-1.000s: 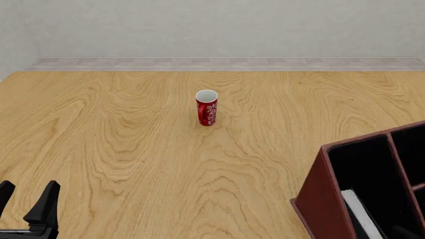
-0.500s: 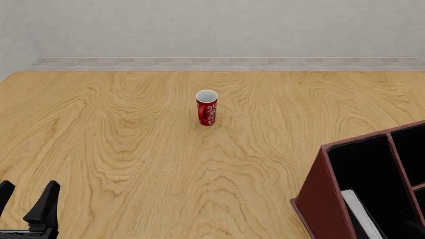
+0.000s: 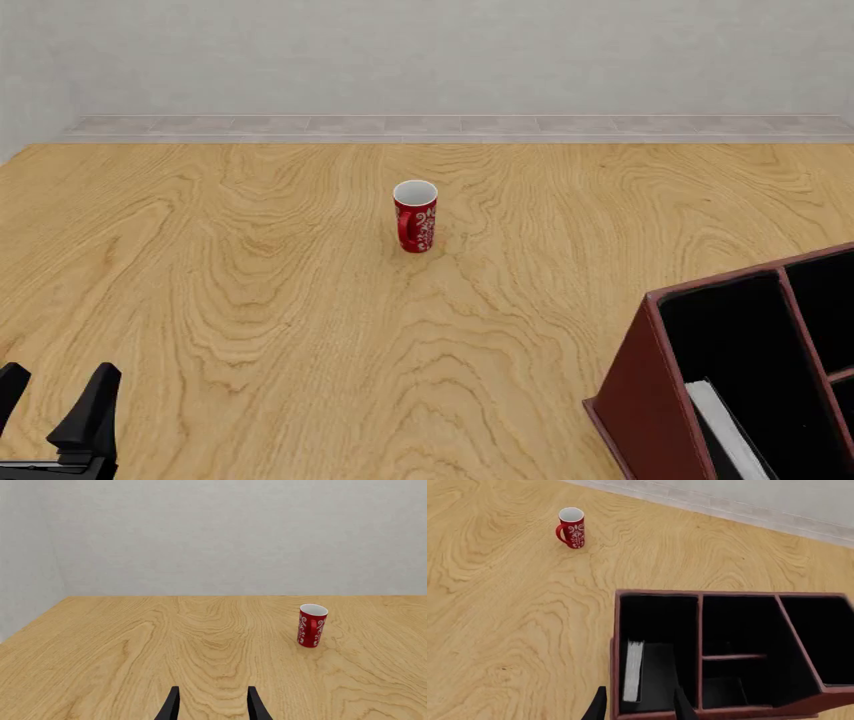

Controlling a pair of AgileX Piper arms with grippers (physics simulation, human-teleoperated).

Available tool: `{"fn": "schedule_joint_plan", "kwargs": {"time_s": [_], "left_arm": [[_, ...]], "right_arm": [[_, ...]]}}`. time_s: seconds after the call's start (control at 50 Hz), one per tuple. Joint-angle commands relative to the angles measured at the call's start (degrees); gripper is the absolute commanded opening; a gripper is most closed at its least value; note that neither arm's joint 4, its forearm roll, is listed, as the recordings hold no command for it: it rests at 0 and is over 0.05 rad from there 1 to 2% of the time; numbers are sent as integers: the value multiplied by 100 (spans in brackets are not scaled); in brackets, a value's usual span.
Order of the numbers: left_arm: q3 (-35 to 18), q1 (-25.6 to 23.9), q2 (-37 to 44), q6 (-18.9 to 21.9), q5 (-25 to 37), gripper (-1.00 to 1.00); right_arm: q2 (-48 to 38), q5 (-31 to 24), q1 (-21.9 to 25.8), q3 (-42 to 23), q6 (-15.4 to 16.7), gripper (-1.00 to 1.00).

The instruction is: Pick up the book and place it in the left compartment of the caddy.

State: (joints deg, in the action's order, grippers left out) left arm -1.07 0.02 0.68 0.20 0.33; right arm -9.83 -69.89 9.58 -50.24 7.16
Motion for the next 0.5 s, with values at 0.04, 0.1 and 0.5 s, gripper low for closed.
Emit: {"fn": "schedule_joint_plan", "kwargs": {"time_s": [0.04,0.1,0.5], "left_arm": [[-6,-3,-31,5,33,100],[-6,-2,-31,4,33,100],[-6,-2,-32,5,33,100]], "right_arm": [[247,-1,73,-218,132,100],[314,-1,89,-206,222,100],[945,-1,91,-630,424,100]]}}
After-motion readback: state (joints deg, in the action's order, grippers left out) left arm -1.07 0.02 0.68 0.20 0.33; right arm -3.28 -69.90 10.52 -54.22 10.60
